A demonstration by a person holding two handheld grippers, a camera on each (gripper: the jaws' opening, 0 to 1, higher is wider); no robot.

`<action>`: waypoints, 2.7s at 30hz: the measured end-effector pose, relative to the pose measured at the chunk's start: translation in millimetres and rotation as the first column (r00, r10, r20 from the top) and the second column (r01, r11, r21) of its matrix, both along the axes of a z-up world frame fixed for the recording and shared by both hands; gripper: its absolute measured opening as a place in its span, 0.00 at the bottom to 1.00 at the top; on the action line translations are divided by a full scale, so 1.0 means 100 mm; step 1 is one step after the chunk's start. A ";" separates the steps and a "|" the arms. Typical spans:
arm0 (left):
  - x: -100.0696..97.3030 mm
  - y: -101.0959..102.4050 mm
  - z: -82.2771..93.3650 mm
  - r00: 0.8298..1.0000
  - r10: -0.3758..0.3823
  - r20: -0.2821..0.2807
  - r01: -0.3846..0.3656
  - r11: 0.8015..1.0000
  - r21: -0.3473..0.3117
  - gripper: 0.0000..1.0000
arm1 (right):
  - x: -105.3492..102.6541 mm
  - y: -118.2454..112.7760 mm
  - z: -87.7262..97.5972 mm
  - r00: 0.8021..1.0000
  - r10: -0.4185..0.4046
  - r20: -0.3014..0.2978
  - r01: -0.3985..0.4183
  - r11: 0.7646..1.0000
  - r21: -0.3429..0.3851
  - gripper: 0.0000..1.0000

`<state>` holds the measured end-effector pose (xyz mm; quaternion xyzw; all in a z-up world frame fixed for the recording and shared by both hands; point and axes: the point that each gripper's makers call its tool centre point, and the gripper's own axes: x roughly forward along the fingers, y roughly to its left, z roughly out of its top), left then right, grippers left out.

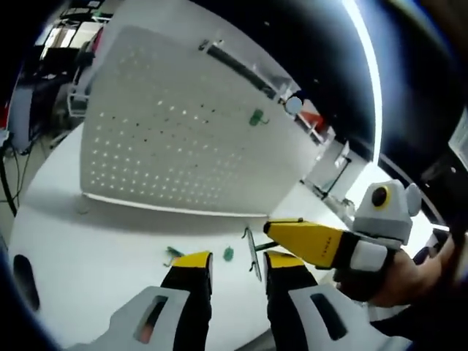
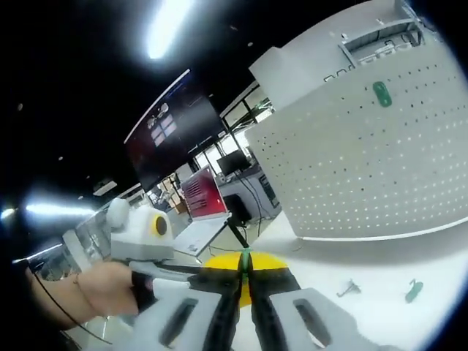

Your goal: Insert the hook assembly into the mounting plate slot until the hook locks in place.

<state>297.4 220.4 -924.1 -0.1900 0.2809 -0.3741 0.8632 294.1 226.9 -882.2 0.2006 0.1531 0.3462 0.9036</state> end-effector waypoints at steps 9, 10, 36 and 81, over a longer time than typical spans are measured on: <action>-0.01 0.03 0.04 0.999 0.019 -0.046 -0.023 0.996 -0.084 0.12 | -0.01 0.08 0.03 0.999 -0.020 0.025 0.020 1.000 0.002 0.00; -0.03 0.02 0.04 0.999 0.016 -0.051 -0.020 0.996 -0.084 0.11 | -0.02 0.08 0.03 0.999 -0.021 0.029 0.021 1.000 -0.001 0.00; -0.01 0.14 0.16 0.991 0.014 0.130 -0.023 0.997 0.072 0.01 | -0.16 0.10 0.24 0.987 0.026 0.159 -0.005 0.991 -0.132 0.06; -0.02 0.05 0.41 0.897 -0.141 0.418 -0.019 0.934 0.356 0.02 | -0.19 0.11 0.26 0.991 0.048 0.126 -0.040 0.997 -0.061 0.00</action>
